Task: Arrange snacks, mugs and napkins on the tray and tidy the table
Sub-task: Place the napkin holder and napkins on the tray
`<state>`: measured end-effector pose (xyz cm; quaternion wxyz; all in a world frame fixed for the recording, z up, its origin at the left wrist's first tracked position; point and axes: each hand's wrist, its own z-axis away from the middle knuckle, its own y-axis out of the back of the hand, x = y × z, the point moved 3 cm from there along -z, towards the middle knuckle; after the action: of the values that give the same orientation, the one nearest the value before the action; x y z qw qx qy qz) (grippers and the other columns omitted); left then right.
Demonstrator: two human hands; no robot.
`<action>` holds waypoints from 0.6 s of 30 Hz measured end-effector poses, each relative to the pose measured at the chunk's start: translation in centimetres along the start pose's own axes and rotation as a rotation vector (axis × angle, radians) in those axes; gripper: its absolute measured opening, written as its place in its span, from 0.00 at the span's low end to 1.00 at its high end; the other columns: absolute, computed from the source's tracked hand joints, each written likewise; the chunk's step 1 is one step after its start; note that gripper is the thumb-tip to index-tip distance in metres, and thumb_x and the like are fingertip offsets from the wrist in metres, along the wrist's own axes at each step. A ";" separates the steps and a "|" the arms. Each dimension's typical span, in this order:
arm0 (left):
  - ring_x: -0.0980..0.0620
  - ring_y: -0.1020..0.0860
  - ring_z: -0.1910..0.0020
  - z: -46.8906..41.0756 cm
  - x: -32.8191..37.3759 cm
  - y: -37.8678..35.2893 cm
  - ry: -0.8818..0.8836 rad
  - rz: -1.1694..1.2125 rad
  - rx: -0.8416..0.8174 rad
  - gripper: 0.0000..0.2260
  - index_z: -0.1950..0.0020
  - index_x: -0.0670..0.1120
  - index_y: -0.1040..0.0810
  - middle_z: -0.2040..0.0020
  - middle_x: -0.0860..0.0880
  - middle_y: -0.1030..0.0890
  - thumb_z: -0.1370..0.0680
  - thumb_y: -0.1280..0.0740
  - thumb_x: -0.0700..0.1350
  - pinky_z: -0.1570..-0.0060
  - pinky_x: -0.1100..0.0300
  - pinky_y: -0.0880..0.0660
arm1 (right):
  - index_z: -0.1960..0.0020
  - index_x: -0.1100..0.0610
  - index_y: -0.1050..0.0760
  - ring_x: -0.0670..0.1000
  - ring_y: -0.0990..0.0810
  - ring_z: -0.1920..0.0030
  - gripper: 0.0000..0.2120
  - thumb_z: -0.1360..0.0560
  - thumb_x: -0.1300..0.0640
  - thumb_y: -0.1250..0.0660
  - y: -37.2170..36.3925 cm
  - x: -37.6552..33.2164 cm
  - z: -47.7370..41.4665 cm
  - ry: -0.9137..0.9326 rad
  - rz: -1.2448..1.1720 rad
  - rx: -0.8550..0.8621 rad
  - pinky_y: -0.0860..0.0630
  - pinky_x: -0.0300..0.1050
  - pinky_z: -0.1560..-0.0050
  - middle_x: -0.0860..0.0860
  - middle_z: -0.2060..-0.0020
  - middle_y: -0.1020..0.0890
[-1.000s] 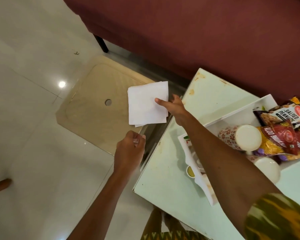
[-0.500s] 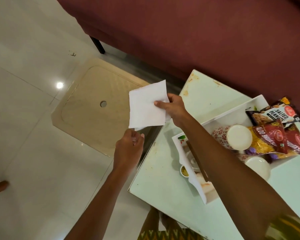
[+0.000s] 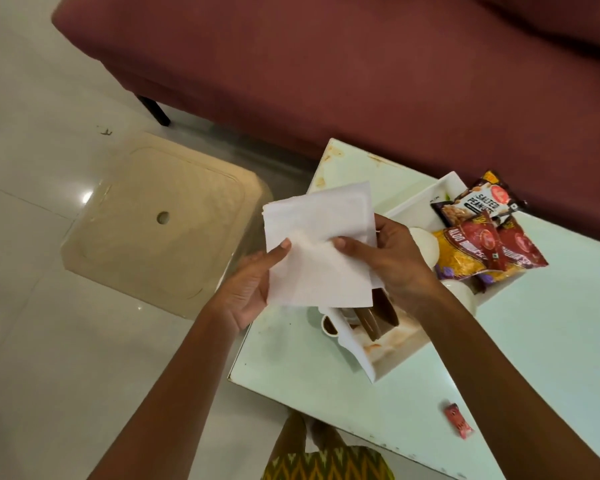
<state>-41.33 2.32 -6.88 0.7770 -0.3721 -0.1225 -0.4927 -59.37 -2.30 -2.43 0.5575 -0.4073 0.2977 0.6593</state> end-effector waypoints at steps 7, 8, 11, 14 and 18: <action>0.53 0.18 0.53 1.5 -0.5 -2.8 0.016 -0.274 0.025 0.15 0.46 0.44 0.21 0.50 0.48 0.16 0.31 0.30 0.36 0.50 0.57 0.21 | 0.55 0.54 0.20 0.46 0.16 0.59 0.07 0.32 0.60 0.28 4.3 1.9 3.6 -0.031 -0.082 0.088 0.21 0.37 0.64 0.47 0.59 0.14; 0.54 0.18 0.55 1.7 -0.6 -3.3 0.014 -0.318 0.033 0.15 0.45 0.44 0.22 0.51 0.48 0.16 0.30 0.30 0.35 0.50 0.57 0.21 | 0.54 0.54 0.20 0.46 0.16 0.59 0.07 0.31 0.61 0.28 4.9 2.3 4.2 -0.044 -0.068 0.104 0.20 0.40 0.63 0.48 0.58 0.14; 0.55 0.18 0.58 2.0 -0.7 -4.1 -0.007 -0.391 0.090 0.14 0.48 0.47 0.21 0.53 0.49 0.16 0.31 0.29 0.36 0.53 0.60 0.21 | 0.54 0.53 0.20 0.48 0.16 0.62 0.09 0.30 0.65 0.30 6.4 3.1 5.7 -0.079 -0.051 0.110 0.18 0.48 0.66 0.49 0.60 0.14; 0.54 0.19 0.57 2.1 -0.8 -4.9 0.009 -0.427 0.098 0.11 0.52 0.49 0.19 0.56 0.51 0.15 0.31 0.29 0.36 0.56 0.61 0.21 | 0.54 0.56 0.20 0.45 0.17 0.64 0.11 0.29 0.70 0.33 7.6 3.6 7.2 -0.049 -0.026 0.133 0.21 0.42 0.67 0.45 0.66 0.15; 0.50 0.20 0.50 2.2 -1.1 -6.2 0.019 -0.393 0.053 0.16 0.64 0.48 0.17 0.53 0.49 0.15 0.26 0.38 0.32 0.62 0.62 0.20 | 0.58 0.55 0.17 0.44 0.18 0.55 0.23 0.32 0.79 0.41 8.2 3.7 8.7 0.040 0.052 0.182 0.21 0.35 0.54 0.46 0.59 0.16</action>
<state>-46.82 3.15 -3.09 0.6766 -0.3159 -0.1982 -0.6350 -69.34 5.20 -1.90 0.5690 -0.3600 0.3780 0.6355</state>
